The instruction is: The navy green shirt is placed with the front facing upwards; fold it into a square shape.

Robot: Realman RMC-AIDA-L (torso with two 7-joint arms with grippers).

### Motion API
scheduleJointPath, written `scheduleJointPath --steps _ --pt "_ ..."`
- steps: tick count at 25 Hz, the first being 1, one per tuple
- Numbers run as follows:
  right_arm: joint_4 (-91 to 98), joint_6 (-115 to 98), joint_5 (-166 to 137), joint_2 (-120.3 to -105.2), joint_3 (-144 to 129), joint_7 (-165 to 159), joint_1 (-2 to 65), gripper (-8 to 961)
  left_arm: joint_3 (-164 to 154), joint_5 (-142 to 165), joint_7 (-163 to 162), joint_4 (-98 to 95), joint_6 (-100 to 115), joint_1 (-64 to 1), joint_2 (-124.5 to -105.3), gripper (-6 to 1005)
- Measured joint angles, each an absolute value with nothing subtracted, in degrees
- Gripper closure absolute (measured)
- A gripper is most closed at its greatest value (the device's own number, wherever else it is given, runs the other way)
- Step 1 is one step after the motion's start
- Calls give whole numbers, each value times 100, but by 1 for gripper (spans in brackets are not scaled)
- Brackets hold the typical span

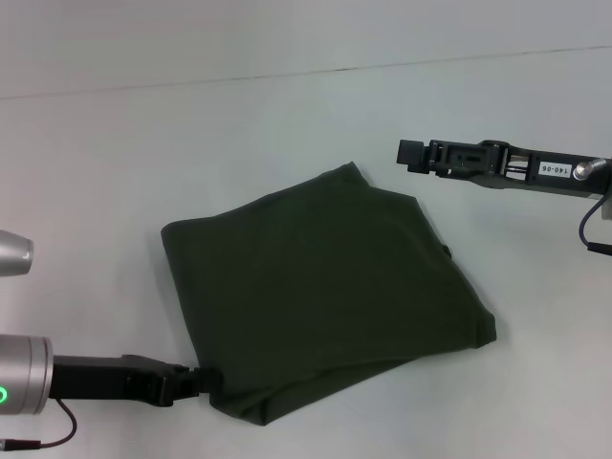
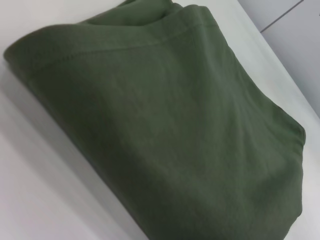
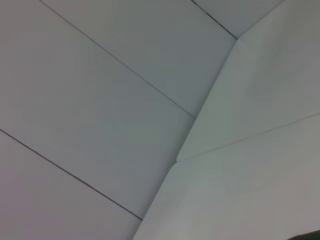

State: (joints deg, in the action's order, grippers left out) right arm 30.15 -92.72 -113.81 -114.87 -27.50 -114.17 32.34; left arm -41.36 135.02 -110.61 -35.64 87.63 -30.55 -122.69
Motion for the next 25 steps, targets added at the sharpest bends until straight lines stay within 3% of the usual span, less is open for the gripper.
scheduleJointPath --steps 3,25 --pt "3014 -9272 -11381 -11487 -2750 -11417 3234 232 -4141 13504 -11063 -3563 8779 -3058 -12269 929" --pt "3018 -9291 -11382 -11487 -2736 -11362 3226 196 -3716 13476 -11036 -3682 8983 -2945 -12132 926"
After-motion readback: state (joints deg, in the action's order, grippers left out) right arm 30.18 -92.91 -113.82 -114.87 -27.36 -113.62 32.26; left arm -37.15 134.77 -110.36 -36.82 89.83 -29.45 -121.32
